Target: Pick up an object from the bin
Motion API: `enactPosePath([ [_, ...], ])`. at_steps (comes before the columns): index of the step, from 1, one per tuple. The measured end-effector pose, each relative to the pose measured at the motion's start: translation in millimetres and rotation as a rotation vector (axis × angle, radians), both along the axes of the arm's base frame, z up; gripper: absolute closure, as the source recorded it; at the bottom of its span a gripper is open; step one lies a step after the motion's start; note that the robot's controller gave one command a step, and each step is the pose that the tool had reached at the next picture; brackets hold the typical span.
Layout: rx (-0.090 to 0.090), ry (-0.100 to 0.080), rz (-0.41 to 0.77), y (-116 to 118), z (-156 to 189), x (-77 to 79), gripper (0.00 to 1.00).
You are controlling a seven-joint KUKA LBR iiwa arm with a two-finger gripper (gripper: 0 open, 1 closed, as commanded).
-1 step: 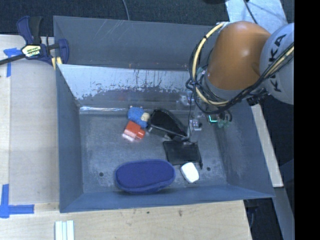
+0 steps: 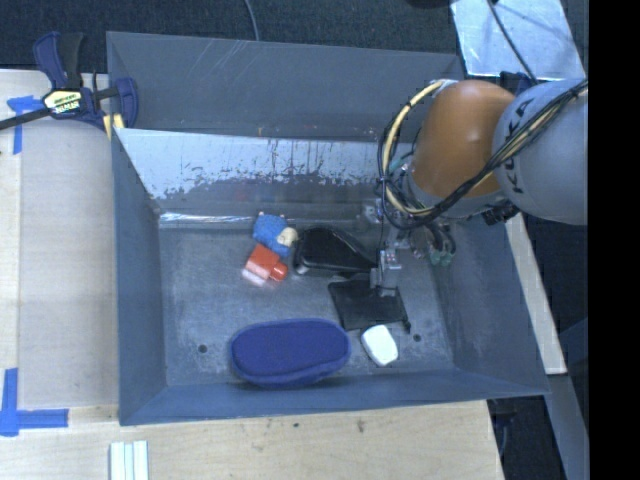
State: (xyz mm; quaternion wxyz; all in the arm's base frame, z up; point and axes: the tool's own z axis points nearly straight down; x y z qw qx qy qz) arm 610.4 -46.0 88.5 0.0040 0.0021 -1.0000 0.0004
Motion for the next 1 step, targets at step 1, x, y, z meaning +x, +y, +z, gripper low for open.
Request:
enactPosePath([
  [1,-0.002,-0.019,-0.037,-19.4,75.0,-13.8,0.0],
])
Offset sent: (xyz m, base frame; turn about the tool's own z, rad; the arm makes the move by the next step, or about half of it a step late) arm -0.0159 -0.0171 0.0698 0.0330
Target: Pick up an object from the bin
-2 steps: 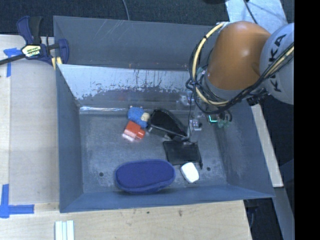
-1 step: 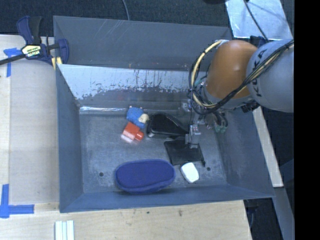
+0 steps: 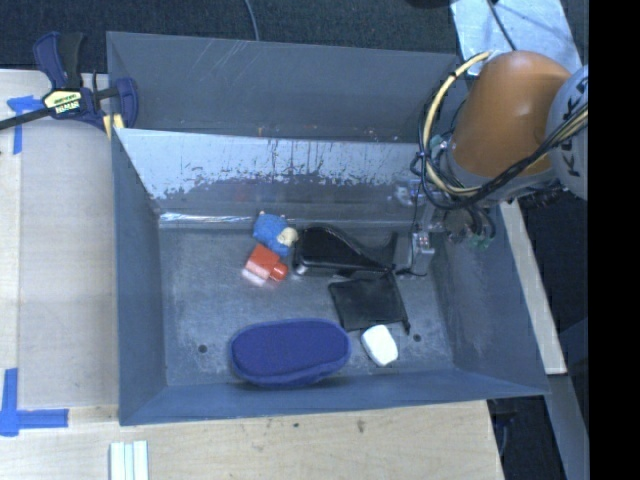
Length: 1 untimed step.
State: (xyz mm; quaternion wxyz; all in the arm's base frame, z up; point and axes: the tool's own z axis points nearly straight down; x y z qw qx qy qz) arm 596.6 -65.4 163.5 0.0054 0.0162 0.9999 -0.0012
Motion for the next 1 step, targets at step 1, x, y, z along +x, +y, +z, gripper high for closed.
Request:
enactPosePath([
  [1,0.002,0.014,0.054,-38.5,-94.1,-17.7,0.0],
])
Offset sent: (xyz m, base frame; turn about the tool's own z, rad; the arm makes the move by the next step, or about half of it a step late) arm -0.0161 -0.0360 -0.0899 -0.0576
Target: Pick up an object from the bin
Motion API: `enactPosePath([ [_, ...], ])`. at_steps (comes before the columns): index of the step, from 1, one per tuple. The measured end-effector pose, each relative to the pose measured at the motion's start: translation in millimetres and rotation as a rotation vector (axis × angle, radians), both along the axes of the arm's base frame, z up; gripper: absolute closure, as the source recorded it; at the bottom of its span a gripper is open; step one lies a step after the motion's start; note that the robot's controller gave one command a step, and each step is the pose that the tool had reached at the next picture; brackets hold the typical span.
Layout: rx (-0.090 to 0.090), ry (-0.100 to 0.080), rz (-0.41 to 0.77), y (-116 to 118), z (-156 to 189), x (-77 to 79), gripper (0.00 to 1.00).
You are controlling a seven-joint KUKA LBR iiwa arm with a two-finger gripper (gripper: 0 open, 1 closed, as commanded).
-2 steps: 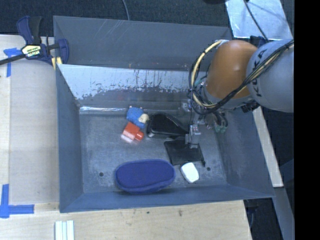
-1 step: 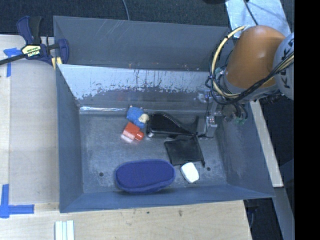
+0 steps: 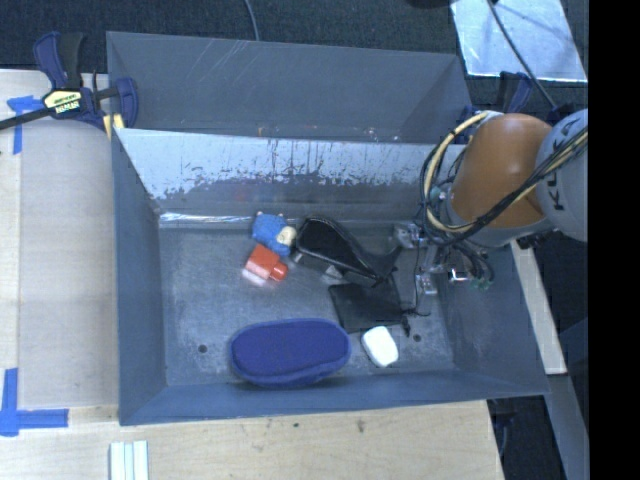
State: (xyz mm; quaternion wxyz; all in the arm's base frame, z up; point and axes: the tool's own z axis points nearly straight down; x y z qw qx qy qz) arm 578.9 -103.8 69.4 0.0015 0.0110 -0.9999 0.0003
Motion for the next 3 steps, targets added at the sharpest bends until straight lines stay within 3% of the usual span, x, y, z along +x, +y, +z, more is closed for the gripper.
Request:
enactPosePath([
  [1,-0.001,-0.007,0.435,85.1,1.8,-30.7,0.0],
  [2,0.001,-0.011,0.433,85.8,2.4,-29.6,1.0],
  [3,-0.001,-0.012,0.472,92.1,126.0,-66.7,1.0],
])
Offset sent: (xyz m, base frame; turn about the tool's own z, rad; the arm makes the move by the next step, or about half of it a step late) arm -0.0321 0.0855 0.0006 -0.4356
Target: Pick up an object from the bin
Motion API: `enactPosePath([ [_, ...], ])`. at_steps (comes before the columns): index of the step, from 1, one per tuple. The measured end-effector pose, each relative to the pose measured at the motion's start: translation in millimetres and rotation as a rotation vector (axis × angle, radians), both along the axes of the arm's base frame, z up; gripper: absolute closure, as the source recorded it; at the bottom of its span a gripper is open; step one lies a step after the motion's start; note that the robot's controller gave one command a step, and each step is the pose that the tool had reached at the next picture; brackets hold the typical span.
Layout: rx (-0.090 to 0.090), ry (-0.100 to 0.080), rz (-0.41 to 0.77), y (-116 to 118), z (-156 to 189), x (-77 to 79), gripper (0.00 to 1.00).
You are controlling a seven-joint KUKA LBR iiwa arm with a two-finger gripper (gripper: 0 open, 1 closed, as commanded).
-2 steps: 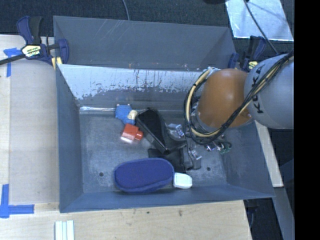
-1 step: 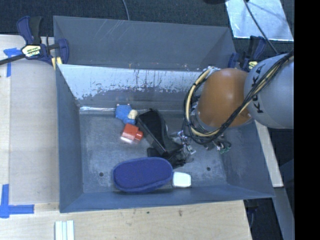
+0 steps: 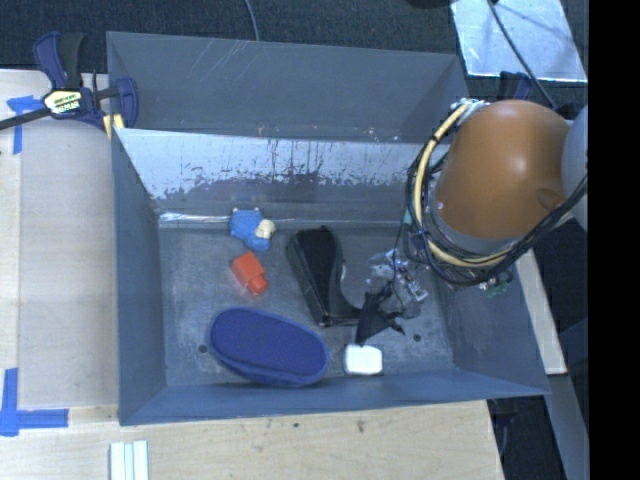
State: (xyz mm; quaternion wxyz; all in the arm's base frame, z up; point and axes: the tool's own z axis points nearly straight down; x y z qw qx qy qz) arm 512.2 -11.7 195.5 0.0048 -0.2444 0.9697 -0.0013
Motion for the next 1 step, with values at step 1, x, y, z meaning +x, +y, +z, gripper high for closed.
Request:
enactPosePath([
  [1,-0.001,-0.001,0.101,-2.0,64.1,-2.4,1.0],
])
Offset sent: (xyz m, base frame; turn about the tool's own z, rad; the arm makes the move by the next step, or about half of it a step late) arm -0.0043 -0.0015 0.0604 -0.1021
